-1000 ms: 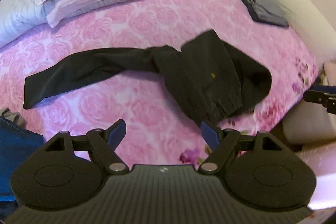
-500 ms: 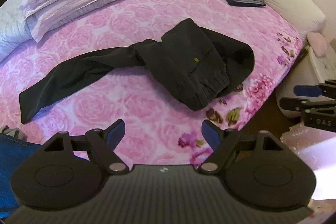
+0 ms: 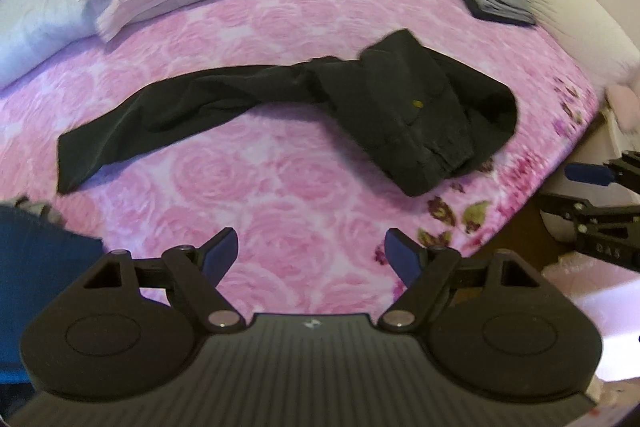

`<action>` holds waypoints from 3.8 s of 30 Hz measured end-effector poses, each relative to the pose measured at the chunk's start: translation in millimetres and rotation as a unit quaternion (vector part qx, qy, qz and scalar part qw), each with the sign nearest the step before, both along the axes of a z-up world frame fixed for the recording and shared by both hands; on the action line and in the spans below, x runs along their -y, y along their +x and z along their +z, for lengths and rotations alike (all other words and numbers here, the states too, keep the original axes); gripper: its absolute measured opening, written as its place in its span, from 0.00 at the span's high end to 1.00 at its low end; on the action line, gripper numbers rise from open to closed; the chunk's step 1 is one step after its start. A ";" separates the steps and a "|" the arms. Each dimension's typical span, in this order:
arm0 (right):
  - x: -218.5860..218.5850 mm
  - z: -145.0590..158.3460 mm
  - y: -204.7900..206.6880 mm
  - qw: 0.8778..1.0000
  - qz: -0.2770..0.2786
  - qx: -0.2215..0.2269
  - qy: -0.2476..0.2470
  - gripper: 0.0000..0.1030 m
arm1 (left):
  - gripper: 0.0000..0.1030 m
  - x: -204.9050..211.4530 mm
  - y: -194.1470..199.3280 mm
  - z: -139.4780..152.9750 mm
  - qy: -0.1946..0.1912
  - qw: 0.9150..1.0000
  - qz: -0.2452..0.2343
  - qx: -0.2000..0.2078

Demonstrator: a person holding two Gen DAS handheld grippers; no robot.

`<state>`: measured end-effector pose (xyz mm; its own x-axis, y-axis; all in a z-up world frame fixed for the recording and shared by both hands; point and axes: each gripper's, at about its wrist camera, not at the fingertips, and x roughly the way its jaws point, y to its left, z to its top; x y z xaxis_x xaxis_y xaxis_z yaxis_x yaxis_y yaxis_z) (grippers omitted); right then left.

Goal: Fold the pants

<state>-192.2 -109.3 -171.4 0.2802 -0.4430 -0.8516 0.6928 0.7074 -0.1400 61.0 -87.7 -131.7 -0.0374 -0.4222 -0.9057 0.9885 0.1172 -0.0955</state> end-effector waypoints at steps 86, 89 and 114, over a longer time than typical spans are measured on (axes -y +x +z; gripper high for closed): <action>379.2 -298.7 -170.8 0.885 0.261 -0.284 -0.262 0.47 | 0.49 191.1 -47.1 -302.0 0.017 0.881 -0.246 0.404; 395.5 -287.7 -164.0 0.890 0.249 -0.279 -0.262 0.87 | 0.87 196.4 -38.7 -304.4 0.019 0.882 -0.269 0.385; 713.2 -58.1 -101.3 0.989 -0.104 -0.011 -0.103 0.60 | 0.62 406.7 68.9 -90.2 -0.160 0.968 0.131 0.142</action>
<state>-293.5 -822.4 -229.5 0.1477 -0.6537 -0.7422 0.8157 0.5049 -0.2823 129.9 -494.4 -221.9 0.3395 -0.6448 -0.6848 0.9207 0.3767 0.1019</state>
